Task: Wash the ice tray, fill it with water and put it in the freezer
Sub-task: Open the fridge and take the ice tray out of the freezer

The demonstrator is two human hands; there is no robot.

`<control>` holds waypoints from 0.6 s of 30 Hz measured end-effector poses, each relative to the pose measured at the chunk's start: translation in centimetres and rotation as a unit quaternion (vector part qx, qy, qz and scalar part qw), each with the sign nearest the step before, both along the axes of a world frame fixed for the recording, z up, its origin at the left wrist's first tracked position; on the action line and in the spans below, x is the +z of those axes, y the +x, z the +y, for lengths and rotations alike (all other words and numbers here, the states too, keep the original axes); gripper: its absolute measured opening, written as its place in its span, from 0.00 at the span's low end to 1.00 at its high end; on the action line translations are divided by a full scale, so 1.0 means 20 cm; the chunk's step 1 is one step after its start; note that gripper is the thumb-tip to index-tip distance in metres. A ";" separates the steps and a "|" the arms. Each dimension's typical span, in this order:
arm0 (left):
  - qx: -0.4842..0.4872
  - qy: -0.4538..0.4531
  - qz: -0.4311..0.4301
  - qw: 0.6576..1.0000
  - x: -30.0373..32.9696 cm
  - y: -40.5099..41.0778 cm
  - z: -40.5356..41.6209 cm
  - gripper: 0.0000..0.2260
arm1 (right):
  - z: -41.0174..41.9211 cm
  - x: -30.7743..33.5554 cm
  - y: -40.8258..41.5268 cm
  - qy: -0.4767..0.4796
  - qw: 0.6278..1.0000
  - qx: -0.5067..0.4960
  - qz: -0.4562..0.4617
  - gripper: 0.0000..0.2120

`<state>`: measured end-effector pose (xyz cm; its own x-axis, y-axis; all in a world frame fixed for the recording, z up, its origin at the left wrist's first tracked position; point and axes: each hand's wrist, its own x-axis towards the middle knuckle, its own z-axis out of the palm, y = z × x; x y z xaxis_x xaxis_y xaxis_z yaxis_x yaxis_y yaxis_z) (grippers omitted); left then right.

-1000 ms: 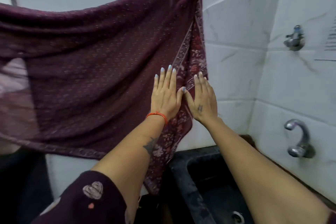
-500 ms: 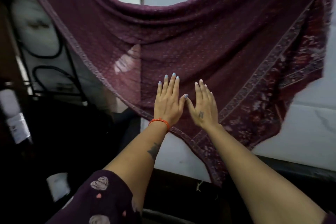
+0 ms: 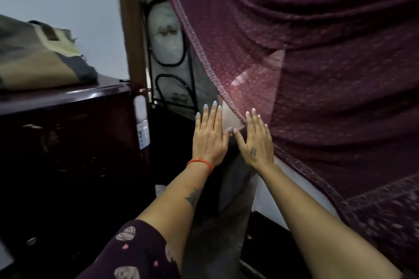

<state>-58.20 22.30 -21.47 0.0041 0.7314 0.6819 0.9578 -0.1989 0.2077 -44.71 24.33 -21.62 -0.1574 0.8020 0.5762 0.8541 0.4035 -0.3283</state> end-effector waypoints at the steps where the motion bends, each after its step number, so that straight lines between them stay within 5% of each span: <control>1: 0.017 -0.006 -0.001 1.000 -0.02 -0.07 0.00 0.34 | 0.01 -0.02 -0.07 -0.001 1.000 0.014 -0.001 0.35; 10: 0.169 -0.027 -0.023 0.985 -0.14 -0.52 -0.09 0.34 | 0.11 -0.14 -0.57 -0.033 0.988 0.154 -0.011 0.33; 15: 0.251 -0.043 -0.041 0.966 -0.21 -0.69 -0.20 0.31 | 0.12 -0.19 -0.79 -0.057 0.972 0.228 -0.006 0.42; 18: 0.299 -0.052 -0.052 0.951 -0.25 -0.79 -0.29 0.34 | 0.10 -0.23 -0.91 -0.070 0.960 0.272 -0.009 0.37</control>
